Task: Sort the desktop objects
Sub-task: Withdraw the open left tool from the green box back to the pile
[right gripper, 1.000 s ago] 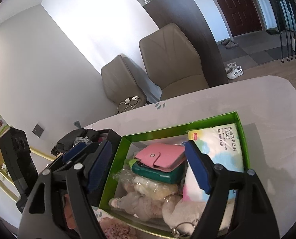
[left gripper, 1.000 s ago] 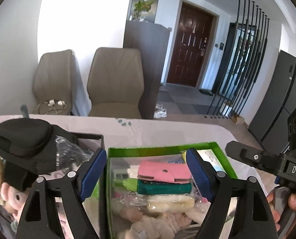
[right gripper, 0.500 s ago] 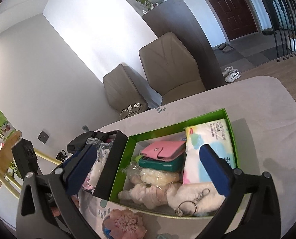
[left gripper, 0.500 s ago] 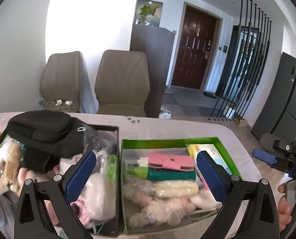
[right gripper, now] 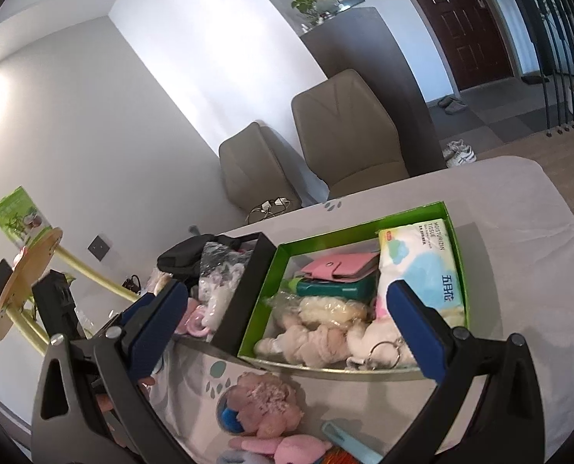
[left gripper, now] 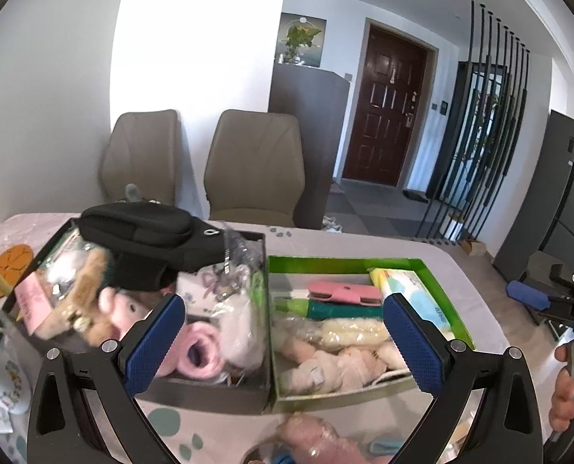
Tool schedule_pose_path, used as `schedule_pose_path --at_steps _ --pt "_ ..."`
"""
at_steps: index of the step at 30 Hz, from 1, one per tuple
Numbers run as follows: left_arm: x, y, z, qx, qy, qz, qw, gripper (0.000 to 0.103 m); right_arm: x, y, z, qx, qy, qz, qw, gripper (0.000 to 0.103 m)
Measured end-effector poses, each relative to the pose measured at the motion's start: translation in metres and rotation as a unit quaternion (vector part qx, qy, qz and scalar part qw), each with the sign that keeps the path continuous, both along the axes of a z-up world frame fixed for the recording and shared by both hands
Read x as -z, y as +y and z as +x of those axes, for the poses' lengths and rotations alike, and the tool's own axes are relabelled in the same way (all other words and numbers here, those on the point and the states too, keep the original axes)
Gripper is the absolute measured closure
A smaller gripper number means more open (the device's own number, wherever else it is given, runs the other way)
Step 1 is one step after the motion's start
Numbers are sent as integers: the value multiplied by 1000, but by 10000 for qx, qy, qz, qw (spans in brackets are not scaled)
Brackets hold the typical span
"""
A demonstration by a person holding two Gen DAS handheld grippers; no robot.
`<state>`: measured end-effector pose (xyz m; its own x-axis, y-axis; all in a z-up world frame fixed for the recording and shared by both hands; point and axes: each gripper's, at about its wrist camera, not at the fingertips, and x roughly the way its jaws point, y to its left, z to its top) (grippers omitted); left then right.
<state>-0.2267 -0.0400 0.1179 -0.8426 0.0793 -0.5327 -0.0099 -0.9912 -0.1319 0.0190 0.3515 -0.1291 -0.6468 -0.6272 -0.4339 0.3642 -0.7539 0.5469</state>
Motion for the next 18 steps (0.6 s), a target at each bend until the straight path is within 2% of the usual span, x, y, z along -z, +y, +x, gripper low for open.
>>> schedule_pose_path --at_steps 14,16,18 --pt "-2 -20 56 -319 89 106 9994 1 -12 -13 50 -197 254 186 9993 0" --pt "5 -21 77 -290 290 225 9989 1 -8 -11 62 -177 270 107 9994 0" --pt "20 -25 98 -198 242 345 9989 1 3 -6 79 -191 298 -112 9993 0"
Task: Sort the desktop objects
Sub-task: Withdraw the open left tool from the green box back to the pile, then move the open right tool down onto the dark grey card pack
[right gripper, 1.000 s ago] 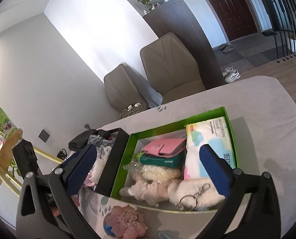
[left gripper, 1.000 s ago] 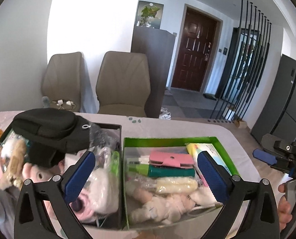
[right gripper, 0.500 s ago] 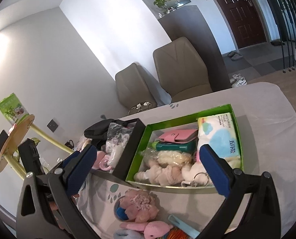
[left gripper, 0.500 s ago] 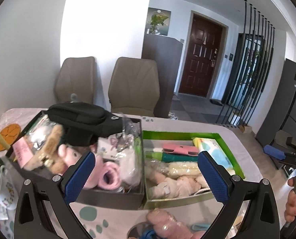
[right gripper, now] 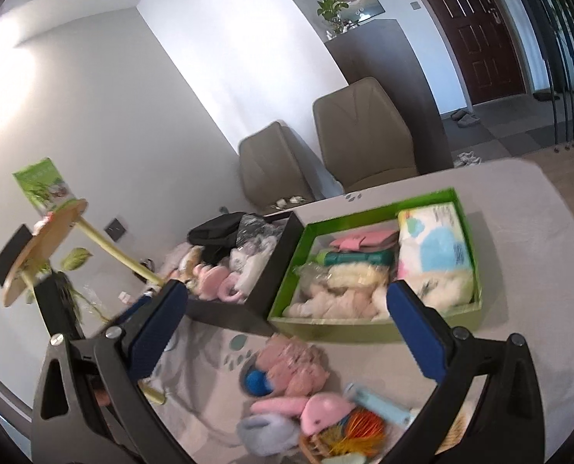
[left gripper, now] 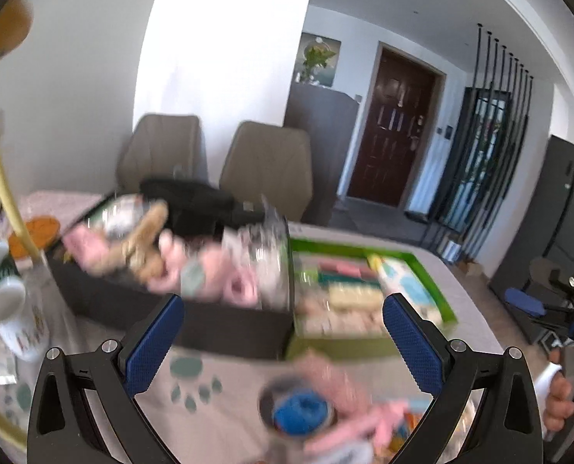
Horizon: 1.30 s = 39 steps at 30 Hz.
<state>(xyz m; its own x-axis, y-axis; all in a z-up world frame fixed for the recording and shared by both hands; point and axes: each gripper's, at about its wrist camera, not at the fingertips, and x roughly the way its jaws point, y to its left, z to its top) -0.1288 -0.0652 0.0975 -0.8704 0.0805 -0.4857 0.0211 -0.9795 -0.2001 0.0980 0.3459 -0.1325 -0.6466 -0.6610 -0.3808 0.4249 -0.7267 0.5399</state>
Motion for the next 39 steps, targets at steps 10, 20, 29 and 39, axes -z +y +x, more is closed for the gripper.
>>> schedule_pose_path --at_steps 10,20,29,39 --pt "13 -12 61 117 59 214 9997 1 22 6 41 -32 -58 -17 10000 0" --pt "52 13 94 770 -405 344 9956 1 53 14 77 -141 -344 -32 9993 0" --pt "82 32 114 1056 -786 332 9907 1 97 15 115 -326 -673 47 9972 0" --pt "102 60 116 1263 -951 -92 9874 1 129 26 133 -659 -852 -341 9936 9"
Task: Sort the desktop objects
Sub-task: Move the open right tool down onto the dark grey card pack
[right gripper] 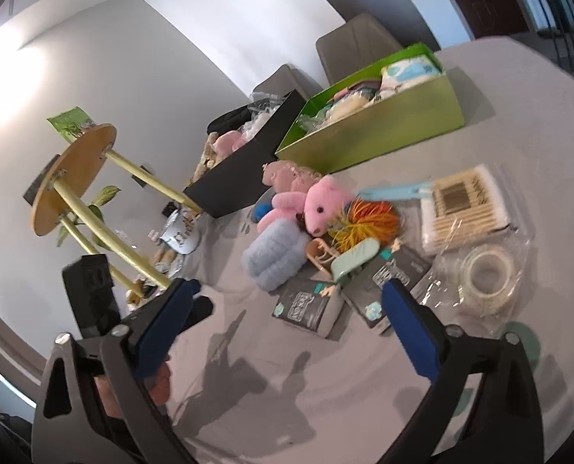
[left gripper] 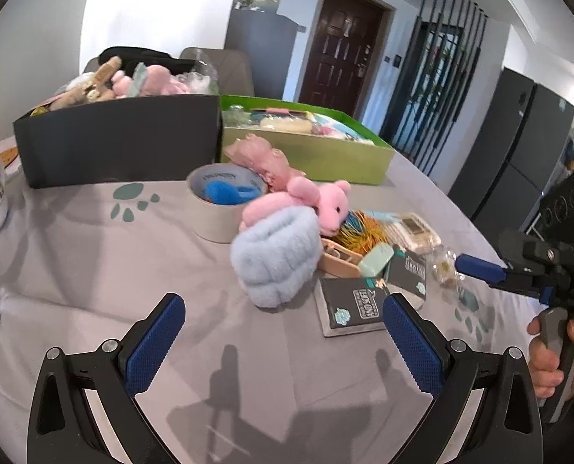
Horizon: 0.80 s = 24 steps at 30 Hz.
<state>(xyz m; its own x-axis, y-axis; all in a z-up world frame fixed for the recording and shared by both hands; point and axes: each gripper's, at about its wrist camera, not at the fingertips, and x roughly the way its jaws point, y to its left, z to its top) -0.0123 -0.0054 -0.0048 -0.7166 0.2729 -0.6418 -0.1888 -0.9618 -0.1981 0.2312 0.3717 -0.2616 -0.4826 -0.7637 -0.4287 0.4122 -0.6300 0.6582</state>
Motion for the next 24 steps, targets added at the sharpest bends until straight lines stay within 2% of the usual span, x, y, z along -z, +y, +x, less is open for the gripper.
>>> schedule_pose_path --at_steps 2,6,10,14,24 --pt "1 4 -1 67 -2 4 10000 1 2 -1 -1 -40 -49 -30 10000 16" --pt "3 12 -2 259 -14 89 9996 1 6 -7 -2 -128 -134 -31 9998 24" --pt "6 20 -4 369 -78 38 9993 18 7 -17 -1 -196 -142 170 9996 33" --pt "12 25 -6 495 -181 -1 9986 22 12 -27 -1 -276 -134 400 9987 45" --pt "29 34 -14 754 -444 123 9961 22 29 -43 -11 -431 -373 677 9961 46"
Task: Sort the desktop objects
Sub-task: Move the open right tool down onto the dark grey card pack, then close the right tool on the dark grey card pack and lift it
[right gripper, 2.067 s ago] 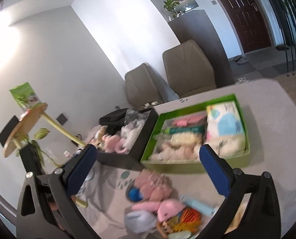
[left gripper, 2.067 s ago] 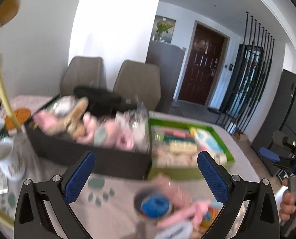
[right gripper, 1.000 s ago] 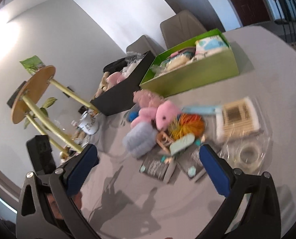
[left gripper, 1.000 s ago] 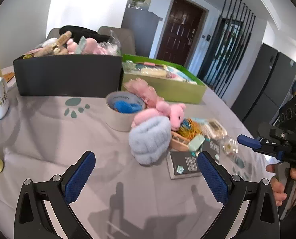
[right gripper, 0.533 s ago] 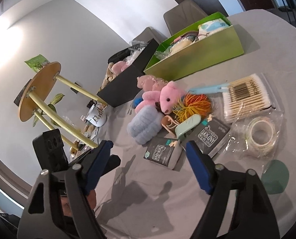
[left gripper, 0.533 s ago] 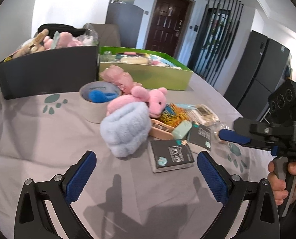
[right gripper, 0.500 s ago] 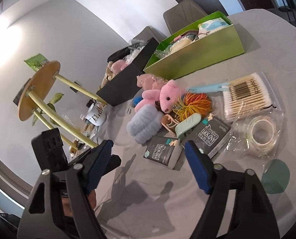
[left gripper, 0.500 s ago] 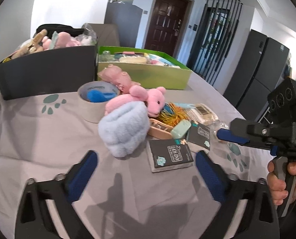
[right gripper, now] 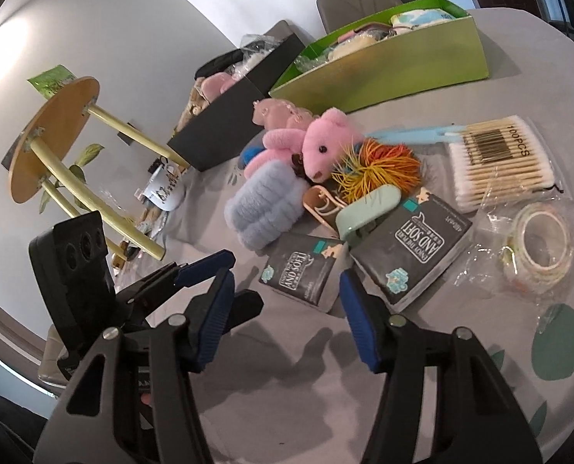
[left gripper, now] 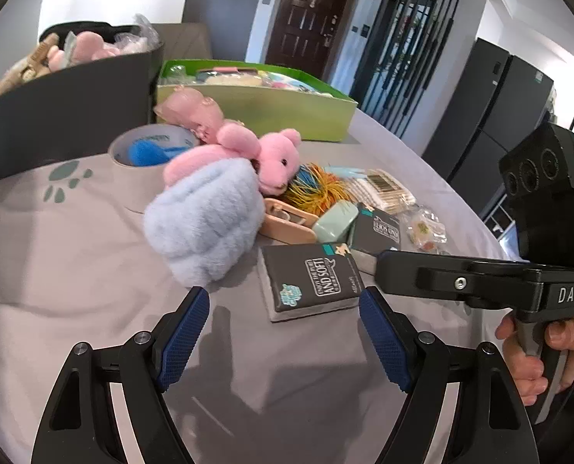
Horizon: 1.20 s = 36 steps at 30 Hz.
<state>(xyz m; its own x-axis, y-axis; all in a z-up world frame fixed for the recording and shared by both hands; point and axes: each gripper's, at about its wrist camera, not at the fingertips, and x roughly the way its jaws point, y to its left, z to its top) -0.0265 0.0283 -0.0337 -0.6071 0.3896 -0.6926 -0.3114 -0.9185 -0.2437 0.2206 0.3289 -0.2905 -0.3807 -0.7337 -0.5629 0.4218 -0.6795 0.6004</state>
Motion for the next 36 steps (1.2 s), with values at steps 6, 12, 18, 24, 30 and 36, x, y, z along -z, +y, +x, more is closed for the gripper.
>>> schedule_pose_path --at_steps 6,12,18,24,30,36 --pt "6 6 -4 253 -101 217 9994 22 6 -8 -6 -35 -113 35 9999 46" --pt "11 9 -12 344 -236 362 9985 22 13 -9 -13 -17 -244 24 9997 45" --pt "13 17 -17 482 -346 480 9971 22 17 -16 -17 -89 -318 4 9995 45" --pt "10 19 -15 507 -280 424 9974 22 16 -18 -16 -97 -282 41 9995 44" --pt "3 20 -8 525 -171 404 9977 22 11 -18 -12 -87 -202 52 9997 44" --pt "-5 22 2 487 -63 377 9981 22 1 -20 -2 -102 -84 66 9999 44"
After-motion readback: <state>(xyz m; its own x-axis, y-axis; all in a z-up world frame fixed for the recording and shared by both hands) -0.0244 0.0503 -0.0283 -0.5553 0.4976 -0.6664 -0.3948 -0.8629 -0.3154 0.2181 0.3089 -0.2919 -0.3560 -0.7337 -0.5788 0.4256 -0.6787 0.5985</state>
